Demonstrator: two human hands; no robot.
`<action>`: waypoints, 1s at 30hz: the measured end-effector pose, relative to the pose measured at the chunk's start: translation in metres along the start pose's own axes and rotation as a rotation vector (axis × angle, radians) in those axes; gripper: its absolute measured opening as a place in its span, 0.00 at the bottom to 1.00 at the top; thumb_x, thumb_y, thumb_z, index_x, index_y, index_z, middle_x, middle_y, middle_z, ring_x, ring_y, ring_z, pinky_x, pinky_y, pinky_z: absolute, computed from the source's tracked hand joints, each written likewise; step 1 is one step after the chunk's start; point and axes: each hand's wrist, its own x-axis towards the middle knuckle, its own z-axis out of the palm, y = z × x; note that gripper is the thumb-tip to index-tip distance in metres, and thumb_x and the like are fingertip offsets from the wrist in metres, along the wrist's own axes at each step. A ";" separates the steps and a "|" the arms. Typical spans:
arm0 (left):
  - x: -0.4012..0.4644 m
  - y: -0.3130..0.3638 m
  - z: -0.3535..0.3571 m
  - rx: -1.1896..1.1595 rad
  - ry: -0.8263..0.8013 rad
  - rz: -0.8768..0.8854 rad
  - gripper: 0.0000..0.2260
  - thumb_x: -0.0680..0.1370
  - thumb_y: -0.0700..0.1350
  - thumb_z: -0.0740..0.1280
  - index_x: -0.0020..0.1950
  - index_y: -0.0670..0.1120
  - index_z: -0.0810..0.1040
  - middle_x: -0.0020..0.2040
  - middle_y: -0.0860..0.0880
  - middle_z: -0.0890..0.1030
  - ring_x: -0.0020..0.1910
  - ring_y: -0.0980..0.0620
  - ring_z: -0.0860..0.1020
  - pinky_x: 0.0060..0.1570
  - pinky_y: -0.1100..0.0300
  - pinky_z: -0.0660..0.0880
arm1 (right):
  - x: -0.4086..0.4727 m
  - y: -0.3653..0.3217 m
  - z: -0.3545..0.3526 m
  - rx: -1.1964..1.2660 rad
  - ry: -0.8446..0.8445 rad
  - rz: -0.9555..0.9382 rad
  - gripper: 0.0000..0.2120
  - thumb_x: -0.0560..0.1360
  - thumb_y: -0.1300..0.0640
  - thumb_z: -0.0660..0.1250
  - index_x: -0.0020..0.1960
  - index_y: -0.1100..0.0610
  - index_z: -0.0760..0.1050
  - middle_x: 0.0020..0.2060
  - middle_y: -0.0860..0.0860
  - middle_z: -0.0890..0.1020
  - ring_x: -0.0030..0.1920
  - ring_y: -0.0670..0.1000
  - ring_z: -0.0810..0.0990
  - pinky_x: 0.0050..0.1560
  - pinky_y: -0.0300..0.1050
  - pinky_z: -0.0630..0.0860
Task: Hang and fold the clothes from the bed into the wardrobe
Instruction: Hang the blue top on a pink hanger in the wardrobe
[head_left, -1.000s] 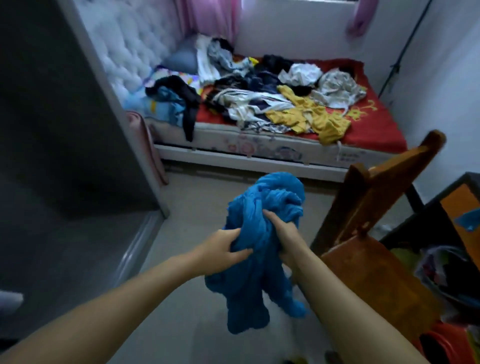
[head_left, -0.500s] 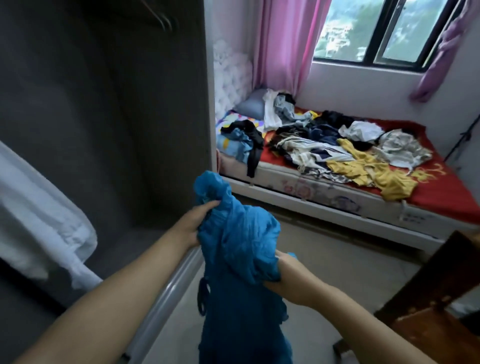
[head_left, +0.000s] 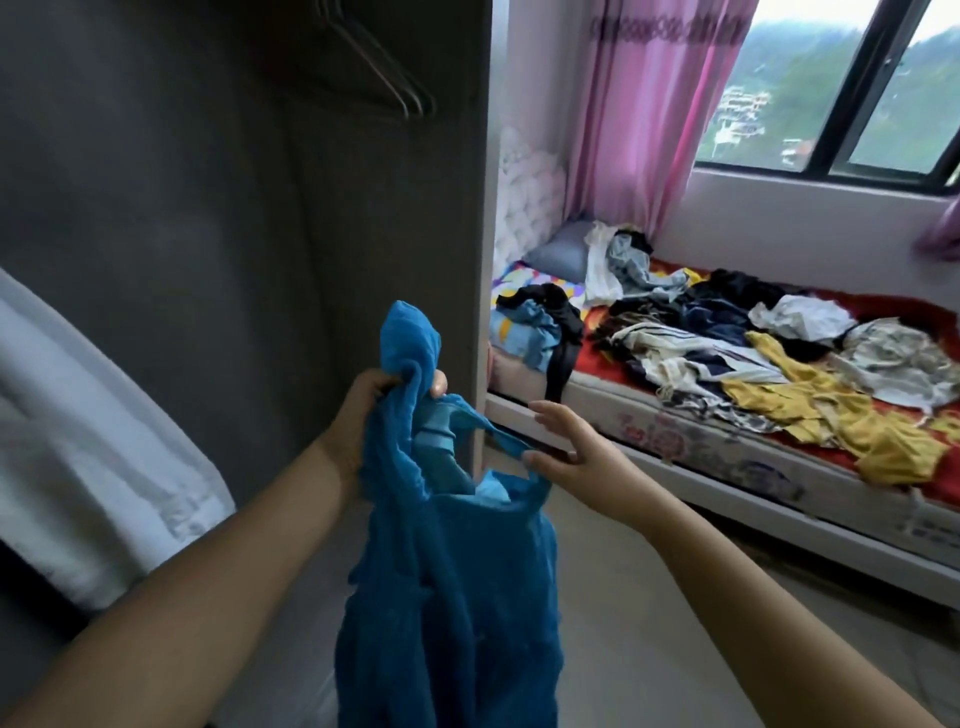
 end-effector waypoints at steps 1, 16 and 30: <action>0.007 0.004 -0.005 -0.008 -0.044 0.004 0.13 0.60 0.56 0.75 0.35 0.48 0.79 0.31 0.49 0.77 0.29 0.53 0.77 0.30 0.64 0.74 | 0.015 -0.004 0.006 0.027 -0.083 0.012 0.32 0.75 0.48 0.69 0.75 0.47 0.59 0.63 0.39 0.66 0.65 0.35 0.66 0.64 0.34 0.66; 0.047 0.098 -0.123 0.089 0.969 0.505 0.15 0.78 0.35 0.51 0.48 0.45 0.76 0.40 0.49 0.78 0.37 0.55 0.77 0.46 0.60 0.75 | 0.223 -0.050 -0.049 0.793 -0.117 0.273 0.07 0.77 0.66 0.61 0.47 0.61 0.78 0.32 0.54 0.82 0.29 0.48 0.80 0.32 0.40 0.78; 0.127 0.115 -0.145 0.544 0.599 0.117 0.10 0.75 0.47 0.68 0.52 0.43 0.81 0.46 0.46 0.84 0.44 0.53 0.82 0.42 0.63 0.78 | 0.304 -0.104 -0.007 0.277 -0.218 -0.199 0.09 0.79 0.62 0.59 0.55 0.51 0.73 0.53 0.51 0.79 0.51 0.47 0.77 0.54 0.42 0.75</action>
